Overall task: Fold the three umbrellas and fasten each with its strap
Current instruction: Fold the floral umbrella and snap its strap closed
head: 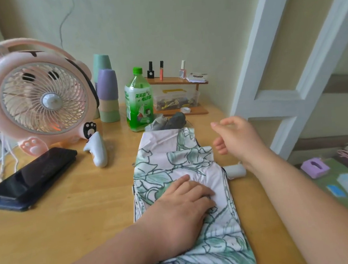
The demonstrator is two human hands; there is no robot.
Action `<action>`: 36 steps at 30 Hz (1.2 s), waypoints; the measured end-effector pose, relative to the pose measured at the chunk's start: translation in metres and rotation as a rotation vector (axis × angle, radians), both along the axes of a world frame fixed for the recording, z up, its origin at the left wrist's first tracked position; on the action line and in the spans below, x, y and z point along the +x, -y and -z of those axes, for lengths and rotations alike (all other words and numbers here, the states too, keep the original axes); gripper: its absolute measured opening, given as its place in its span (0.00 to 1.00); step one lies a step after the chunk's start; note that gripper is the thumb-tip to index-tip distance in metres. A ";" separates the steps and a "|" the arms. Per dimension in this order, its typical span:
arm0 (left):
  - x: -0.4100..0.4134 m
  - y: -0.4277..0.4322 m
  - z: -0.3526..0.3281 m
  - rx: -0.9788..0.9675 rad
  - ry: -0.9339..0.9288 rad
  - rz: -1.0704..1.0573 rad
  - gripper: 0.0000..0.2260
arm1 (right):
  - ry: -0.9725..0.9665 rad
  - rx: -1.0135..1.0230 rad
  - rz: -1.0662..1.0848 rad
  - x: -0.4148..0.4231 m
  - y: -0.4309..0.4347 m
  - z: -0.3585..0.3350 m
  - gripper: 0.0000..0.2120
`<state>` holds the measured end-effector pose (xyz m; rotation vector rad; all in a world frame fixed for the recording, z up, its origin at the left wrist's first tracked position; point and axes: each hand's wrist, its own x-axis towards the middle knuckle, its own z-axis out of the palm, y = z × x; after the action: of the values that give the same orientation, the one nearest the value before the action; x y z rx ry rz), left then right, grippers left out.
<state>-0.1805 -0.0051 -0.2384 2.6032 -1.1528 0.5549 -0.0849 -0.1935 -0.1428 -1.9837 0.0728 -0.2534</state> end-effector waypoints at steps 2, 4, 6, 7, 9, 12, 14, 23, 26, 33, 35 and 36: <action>0.000 0.001 0.000 -0.006 -0.001 0.001 0.12 | -0.079 0.047 -0.011 0.007 0.000 0.006 0.16; -0.001 0.001 0.000 -0.014 -0.003 0.002 0.13 | -0.163 0.047 -0.039 0.016 -0.001 0.005 0.15; -0.002 0.000 -0.001 -0.017 -0.003 0.002 0.13 | -0.300 0.043 -0.108 0.022 -0.006 0.001 0.13; -0.002 0.000 -0.001 -0.019 -0.004 0.005 0.14 | -0.370 0.026 -0.135 0.024 -0.009 -0.002 0.11; -0.002 0.000 -0.002 -0.029 -0.005 0.014 0.14 | -0.486 -0.007 -0.173 0.027 -0.018 -0.008 0.08; -0.002 0.000 0.000 -0.042 0.003 0.014 0.13 | -0.545 -0.142 -0.178 0.039 -0.027 -0.011 0.10; -0.002 0.000 0.000 -0.047 -0.004 0.011 0.14 | -0.622 -0.241 -0.244 0.043 -0.031 -0.015 0.14; 0.000 0.000 0.003 -0.017 -0.014 -0.003 0.14 | -0.486 0.500 -0.603 0.059 -0.027 -0.024 0.27; 0.000 0.000 0.001 -0.025 -0.020 0.004 0.15 | -0.381 0.660 -0.568 0.066 -0.026 -0.023 0.36; 0.000 0.000 -0.001 -0.100 -0.004 0.011 0.12 | -0.144 0.700 -0.623 0.036 -0.020 -0.014 0.34; -0.002 0.001 -0.003 -0.098 -0.010 -0.001 0.12 | -0.045 0.749 -0.555 0.029 -0.023 -0.011 0.28; -0.002 0.002 -0.003 -0.076 -0.005 -0.001 0.12 | 0.009 0.764 -0.487 0.028 -0.027 -0.011 0.25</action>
<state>-0.1829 -0.0068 -0.2350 2.5400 -1.1069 0.5803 -0.0573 -0.1668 -0.1315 -1.1888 -0.2807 0.0831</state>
